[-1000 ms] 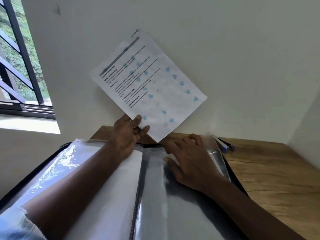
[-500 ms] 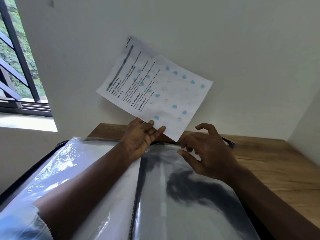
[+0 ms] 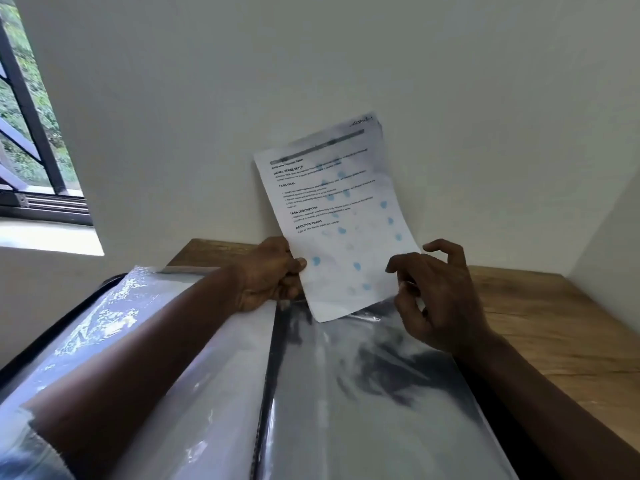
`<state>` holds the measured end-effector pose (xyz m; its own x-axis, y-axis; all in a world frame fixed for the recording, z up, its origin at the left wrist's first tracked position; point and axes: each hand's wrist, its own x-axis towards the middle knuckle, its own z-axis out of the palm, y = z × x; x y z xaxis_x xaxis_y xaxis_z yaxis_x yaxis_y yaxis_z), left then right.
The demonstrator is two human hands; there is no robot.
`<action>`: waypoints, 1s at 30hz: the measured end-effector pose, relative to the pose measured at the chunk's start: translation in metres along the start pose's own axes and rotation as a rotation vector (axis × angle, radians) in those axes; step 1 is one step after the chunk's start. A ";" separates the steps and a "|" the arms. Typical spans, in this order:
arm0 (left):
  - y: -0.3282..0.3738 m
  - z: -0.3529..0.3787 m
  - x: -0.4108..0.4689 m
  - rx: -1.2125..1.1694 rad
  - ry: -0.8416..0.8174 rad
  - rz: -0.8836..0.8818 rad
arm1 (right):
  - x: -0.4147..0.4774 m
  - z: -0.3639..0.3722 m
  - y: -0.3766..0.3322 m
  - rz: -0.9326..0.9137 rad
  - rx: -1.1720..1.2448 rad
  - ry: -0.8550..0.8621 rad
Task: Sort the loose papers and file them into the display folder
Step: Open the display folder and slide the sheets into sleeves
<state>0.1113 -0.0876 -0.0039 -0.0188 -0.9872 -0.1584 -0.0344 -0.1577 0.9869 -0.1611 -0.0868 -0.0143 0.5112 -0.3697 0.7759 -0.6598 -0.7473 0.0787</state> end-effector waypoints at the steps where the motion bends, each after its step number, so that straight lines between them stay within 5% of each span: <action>1: 0.002 -0.004 0.000 0.016 0.005 -0.003 | -0.001 0.001 0.002 0.043 0.018 -0.002; 7: 0.003 -0.016 -0.005 -0.070 -0.010 -0.046 | -0.003 0.007 0.008 0.202 0.066 0.022; 17: 0.014 -0.030 -0.017 0.267 -0.008 -0.031 | 0.008 0.030 0.015 0.989 0.480 -0.028; 22: 0.019 -0.025 -0.013 0.619 0.175 -0.038 | 0.005 0.028 0.023 1.061 0.818 0.053; 24: 0.022 -0.020 -0.017 1.033 0.390 0.117 | 0.006 0.028 0.020 0.984 0.807 0.113; 26: 0.029 0.000 -0.030 1.151 0.508 0.517 | 0.006 0.030 0.018 0.871 0.693 0.117; 28: 0.045 0.030 -0.042 1.109 0.364 0.895 | 0.005 0.030 0.015 0.767 0.582 0.115; 30: 0.061 0.059 -0.038 1.236 0.116 1.010 | 0.003 0.030 0.013 0.687 0.525 0.122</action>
<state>0.0508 -0.0587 0.0609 -0.4638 -0.6750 0.5738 -0.8068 0.5894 0.0413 -0.1512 -0.1139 -0.0295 0.0111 -0.7927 0.6095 -0.4455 -0.5496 -0.7067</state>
